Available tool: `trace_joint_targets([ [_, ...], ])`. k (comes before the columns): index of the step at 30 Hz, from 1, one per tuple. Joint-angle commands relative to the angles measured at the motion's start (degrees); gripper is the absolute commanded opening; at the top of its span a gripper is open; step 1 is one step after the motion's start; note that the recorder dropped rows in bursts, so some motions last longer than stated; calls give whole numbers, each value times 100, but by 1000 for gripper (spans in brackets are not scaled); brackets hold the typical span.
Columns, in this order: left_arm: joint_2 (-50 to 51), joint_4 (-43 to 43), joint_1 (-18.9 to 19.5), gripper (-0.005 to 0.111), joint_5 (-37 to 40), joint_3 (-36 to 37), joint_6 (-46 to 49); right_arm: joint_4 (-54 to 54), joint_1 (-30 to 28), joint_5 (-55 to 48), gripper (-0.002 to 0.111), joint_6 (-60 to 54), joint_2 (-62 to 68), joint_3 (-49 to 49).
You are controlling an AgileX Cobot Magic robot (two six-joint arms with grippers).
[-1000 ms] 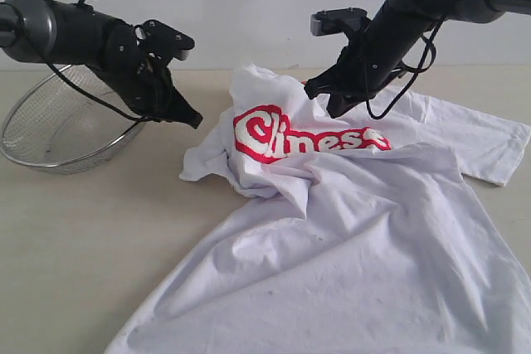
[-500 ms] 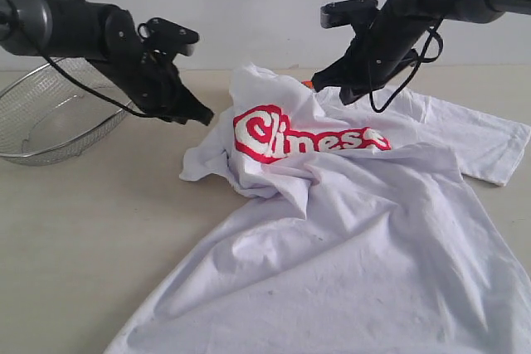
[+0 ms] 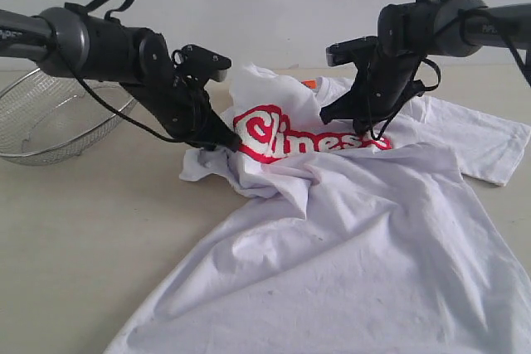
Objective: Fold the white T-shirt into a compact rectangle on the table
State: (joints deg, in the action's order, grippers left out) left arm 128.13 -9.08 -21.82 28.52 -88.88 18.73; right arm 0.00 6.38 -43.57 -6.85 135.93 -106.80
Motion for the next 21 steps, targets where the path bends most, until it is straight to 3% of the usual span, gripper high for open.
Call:
trace_joint_targets([
  [1, 314, -72, -7, 5, -118, 16, 15, -92, -12, 9, 0, 29, -11, -16],
  [4, 419, 249, 4, 5, -95, 16, -230, -299, -12, 9, 0, 122, -11, -16],
  [12, 431, 2674, 264, 5, 355, 16, -2340, -676, -12, 9, 0, 332, -11, -16],
  [21, 420, 2779, 761, 5, 924, 16, -2455, -691, -12, 35, 0, 332, -11, -16],
])
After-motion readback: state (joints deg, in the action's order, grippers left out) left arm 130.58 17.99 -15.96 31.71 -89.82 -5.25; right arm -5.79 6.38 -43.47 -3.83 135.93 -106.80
